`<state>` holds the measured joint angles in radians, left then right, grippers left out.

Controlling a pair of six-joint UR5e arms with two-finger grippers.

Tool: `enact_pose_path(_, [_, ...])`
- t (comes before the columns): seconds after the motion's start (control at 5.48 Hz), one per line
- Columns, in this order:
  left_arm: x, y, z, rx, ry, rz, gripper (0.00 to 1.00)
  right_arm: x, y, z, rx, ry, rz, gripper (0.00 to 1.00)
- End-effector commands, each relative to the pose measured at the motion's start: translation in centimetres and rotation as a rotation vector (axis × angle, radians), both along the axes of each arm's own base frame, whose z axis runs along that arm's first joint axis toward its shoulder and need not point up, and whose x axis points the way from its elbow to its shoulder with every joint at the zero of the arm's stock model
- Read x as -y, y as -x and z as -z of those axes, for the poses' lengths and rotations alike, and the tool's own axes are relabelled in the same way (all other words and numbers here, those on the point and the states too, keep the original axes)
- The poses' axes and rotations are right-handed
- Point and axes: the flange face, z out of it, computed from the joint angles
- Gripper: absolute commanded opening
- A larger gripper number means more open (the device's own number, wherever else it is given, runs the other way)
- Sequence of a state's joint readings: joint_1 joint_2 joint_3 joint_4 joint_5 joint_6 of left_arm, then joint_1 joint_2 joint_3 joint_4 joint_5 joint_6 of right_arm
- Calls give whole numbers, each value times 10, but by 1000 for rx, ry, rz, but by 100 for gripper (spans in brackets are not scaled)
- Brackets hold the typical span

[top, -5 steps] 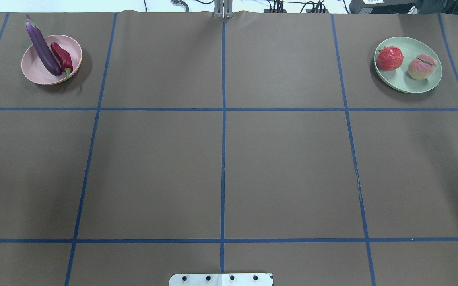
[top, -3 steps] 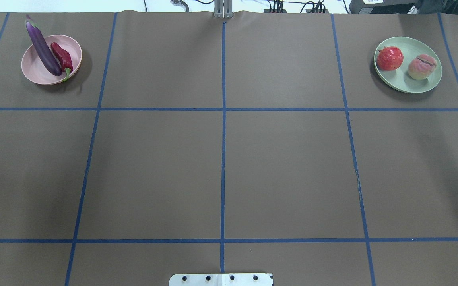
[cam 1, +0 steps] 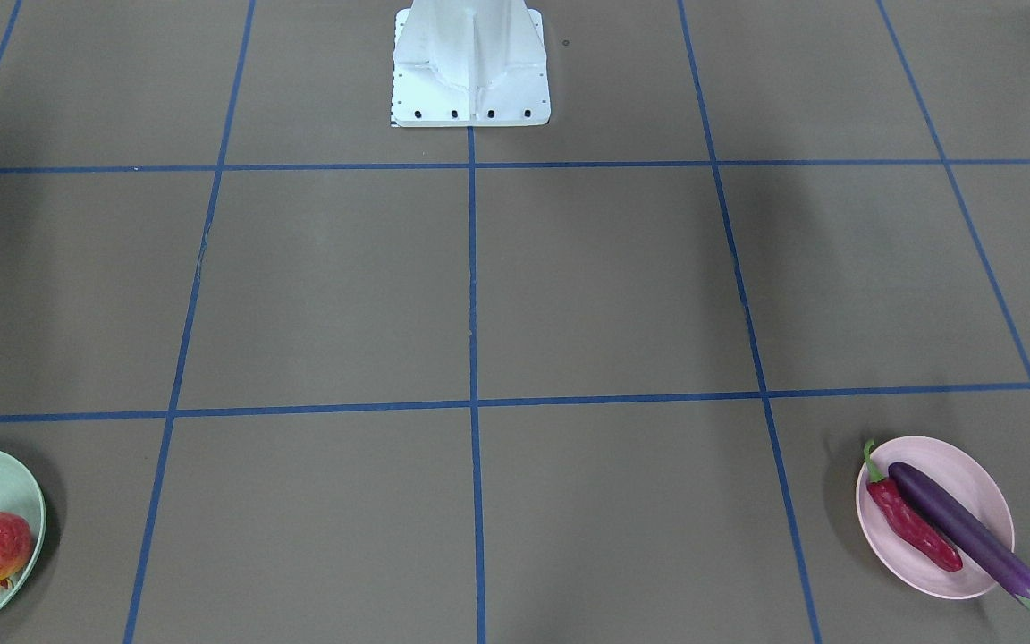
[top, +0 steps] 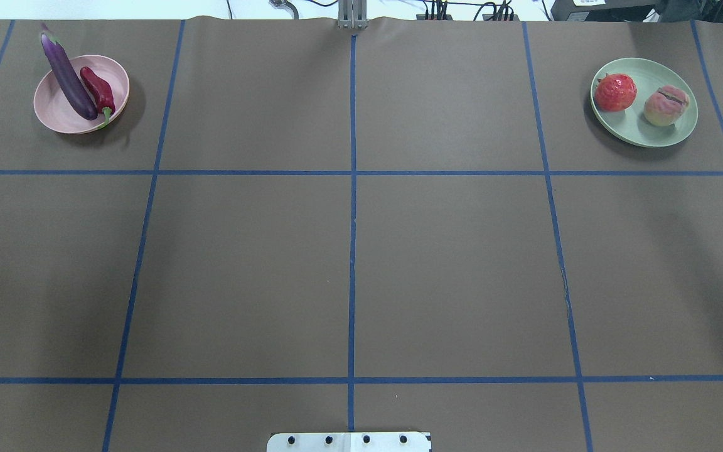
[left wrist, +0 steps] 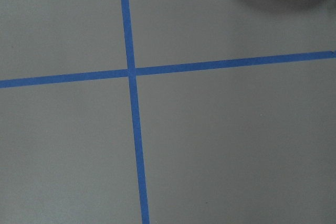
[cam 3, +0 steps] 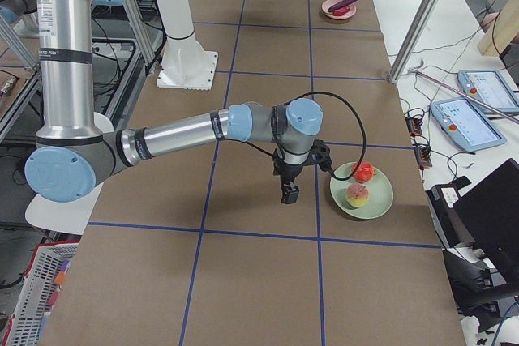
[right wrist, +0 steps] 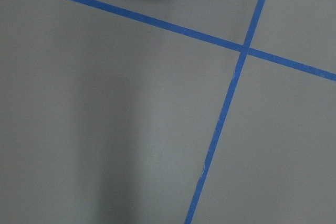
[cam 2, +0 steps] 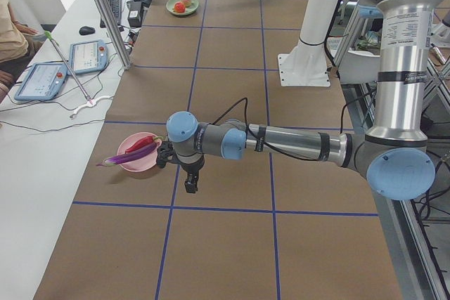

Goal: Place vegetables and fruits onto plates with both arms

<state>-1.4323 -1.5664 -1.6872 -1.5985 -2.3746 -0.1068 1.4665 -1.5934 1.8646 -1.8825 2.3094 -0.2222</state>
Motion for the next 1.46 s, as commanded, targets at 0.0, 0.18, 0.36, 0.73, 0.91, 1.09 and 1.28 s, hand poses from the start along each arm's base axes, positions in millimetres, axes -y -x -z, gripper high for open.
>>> enact_pose_path(0.0, [9, 9, 23, -17, 18, 17, 100, 1, 1, -4, 6, 8, 0, 100])
enact_pose_path(0.18, [9, 9, 22, -17, -5, -5, 100, 1, 1, -7, 7, 16, -1, 100])
enact_pose_path(0.36, [11, 21, 18, -7, -46, -31, 100, 1, 1, -5, 9, 12, -1, 100])
enact_pose_path(0.73, [7, 22, -8, -3, 0, -30, 100, 2, 5, -4, 13, 7, 10, 100])
enact_pose_path(0.91, [7, 22, -2, -10, -10, -28, 100, 7, 6, -2, 28, -50, 6, 100])
enact_pose_path(1.09, [11, 22, -6, -5, -3, -28, 100, 6, 9, -2, 85, -43, 3, 100])
enact_pose_path(1.28, [9, 22, 0, -6, -13, -28, 100, 2, 8, -6, 98, -34, 4, 100])
